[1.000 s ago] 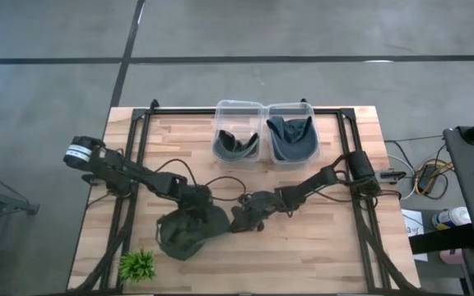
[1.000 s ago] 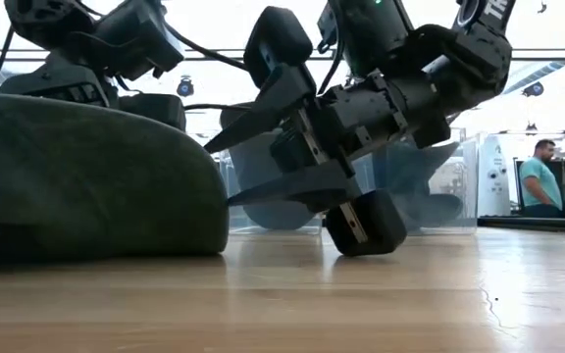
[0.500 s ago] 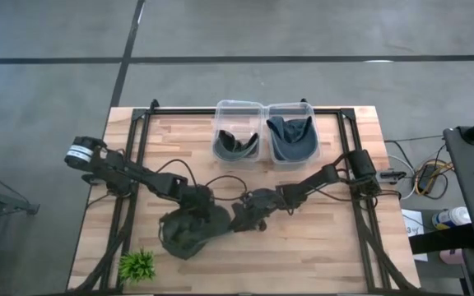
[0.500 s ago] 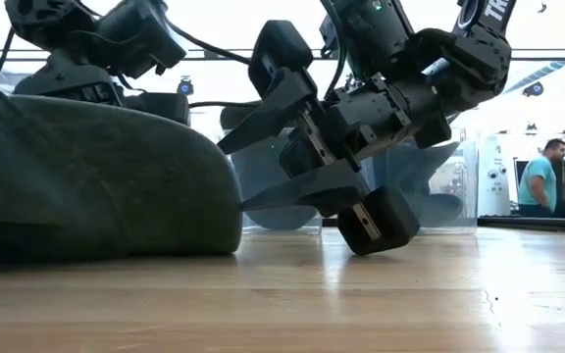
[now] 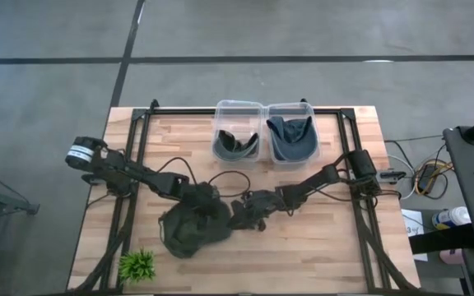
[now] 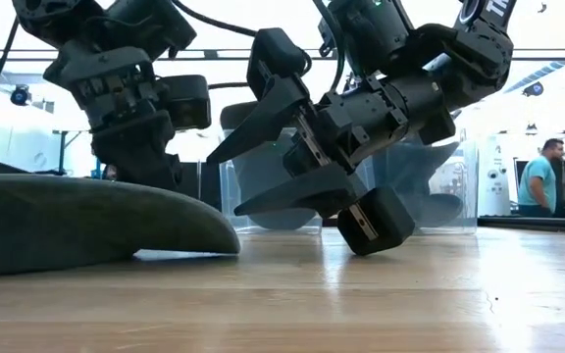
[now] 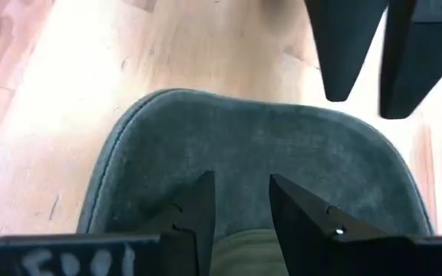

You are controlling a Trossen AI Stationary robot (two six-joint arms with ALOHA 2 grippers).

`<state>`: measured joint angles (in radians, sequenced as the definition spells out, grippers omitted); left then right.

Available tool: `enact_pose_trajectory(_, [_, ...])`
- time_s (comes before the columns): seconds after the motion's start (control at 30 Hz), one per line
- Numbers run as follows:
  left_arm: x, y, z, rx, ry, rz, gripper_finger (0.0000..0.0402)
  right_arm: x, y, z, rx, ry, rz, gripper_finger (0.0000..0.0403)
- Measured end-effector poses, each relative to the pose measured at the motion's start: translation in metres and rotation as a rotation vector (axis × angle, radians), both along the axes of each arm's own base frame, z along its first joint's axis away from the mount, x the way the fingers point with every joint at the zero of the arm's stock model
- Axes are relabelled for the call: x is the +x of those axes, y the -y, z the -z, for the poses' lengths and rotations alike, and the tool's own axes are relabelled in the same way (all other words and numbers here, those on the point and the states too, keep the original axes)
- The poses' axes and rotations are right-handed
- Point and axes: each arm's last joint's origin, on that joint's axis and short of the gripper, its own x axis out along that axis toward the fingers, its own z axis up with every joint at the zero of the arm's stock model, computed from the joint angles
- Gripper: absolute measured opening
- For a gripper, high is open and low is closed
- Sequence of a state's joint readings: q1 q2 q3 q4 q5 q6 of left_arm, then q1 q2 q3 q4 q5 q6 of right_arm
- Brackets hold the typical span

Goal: Pick & Place hat
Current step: Put the gray cap into the left transparent bin

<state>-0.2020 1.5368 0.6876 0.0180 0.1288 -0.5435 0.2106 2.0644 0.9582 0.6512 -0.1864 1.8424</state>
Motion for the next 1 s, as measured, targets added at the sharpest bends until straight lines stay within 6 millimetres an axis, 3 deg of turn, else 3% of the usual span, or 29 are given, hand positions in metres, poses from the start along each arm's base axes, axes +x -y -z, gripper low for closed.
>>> enact_pose_trajectory(0.17, [-0.008, -0.001, -0.001, 0.015, -0.1, 0.015, 0.0117, -0.002, -0.004, 0.001, -0.036, 0.0, -0.026, 0.0187])
enact_pose_trajectory(0.47, [-0.024, -0.001, -0.041, 0.053, -0.144, 0.057, 0.0117, -0.004, -0.011, 0.0, -0.031, -0.013, -0.038, 0.0187])
enact_pose_trajectory(0.73, [-0.034, 0.016, -0.005, 0.008, -0.226, 0.072, 0.0117, -0.003, -0.018, 0.0, -0.032, -0.038, -0.042, 0.0187])
enact_pose_trajectory(1.0, [-0.009, 0.026, 0.023, -0.058, -0.158, 0.047, 0.0117, -0.001, -0.02, 0.001, -0.08, -0.113, -0.043, 0.0187])
